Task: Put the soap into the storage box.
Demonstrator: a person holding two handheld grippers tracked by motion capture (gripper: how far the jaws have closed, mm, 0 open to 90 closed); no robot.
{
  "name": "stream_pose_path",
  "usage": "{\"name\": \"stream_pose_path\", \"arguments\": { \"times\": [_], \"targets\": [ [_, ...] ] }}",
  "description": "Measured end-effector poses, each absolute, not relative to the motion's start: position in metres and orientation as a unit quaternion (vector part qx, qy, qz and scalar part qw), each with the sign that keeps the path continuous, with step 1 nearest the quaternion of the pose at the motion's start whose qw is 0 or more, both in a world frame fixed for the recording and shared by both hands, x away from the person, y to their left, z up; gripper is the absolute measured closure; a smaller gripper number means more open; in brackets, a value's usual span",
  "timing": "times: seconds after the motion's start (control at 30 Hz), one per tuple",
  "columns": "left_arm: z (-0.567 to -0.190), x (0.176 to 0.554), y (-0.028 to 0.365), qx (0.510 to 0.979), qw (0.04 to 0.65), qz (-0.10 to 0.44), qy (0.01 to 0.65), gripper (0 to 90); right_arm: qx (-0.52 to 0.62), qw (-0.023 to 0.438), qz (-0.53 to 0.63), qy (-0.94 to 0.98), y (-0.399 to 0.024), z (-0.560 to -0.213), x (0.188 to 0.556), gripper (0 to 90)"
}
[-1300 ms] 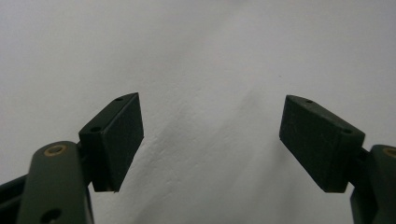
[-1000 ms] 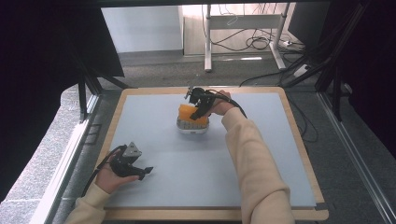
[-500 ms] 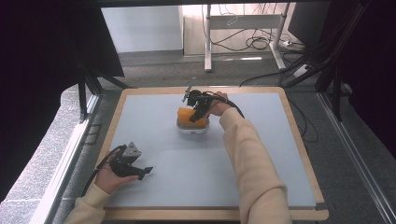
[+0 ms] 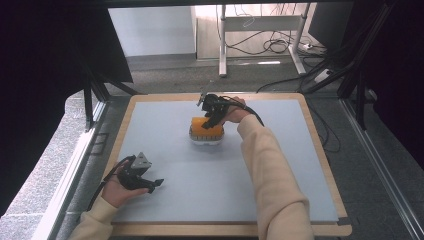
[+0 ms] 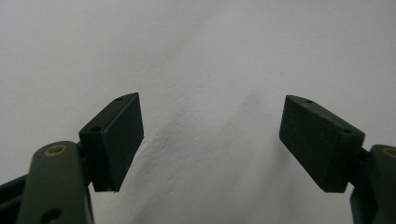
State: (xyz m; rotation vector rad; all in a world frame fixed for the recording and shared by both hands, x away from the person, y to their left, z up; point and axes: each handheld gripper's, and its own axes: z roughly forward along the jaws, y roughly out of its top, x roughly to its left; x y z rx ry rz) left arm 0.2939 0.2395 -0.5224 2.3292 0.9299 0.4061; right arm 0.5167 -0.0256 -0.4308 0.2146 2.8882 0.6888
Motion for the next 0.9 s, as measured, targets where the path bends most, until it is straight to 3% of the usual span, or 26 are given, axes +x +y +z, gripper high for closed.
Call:
{"name": "stream_pose_path", "arguments": {
  "times": [0.03, 0.27, 0.9],
  "targets": [
    [-0.522, 0.294, 0.239, 0.877, 0.294, 0.154, 0.348, 21.9, 0.083, 0.092, 0.238, 0.963, -0.027, -0.429, 0.516, 37.4],
    [-0.523, 0.294, 0.237, 0.877, 0.294, 0.152, 0.348, 21.9, 0.101, 0.101, 0.265, 0.954, -0.031, -0.422, 0.510, 30.5],
    [-0.522, 0.293, 0.235, 0.877, 0.295, 0.152, 0.347, 21.8, 0.147, 0.094, 0.321, 0.931, -0.052, -0.415, 0.486, 28.6]
  ]
}}
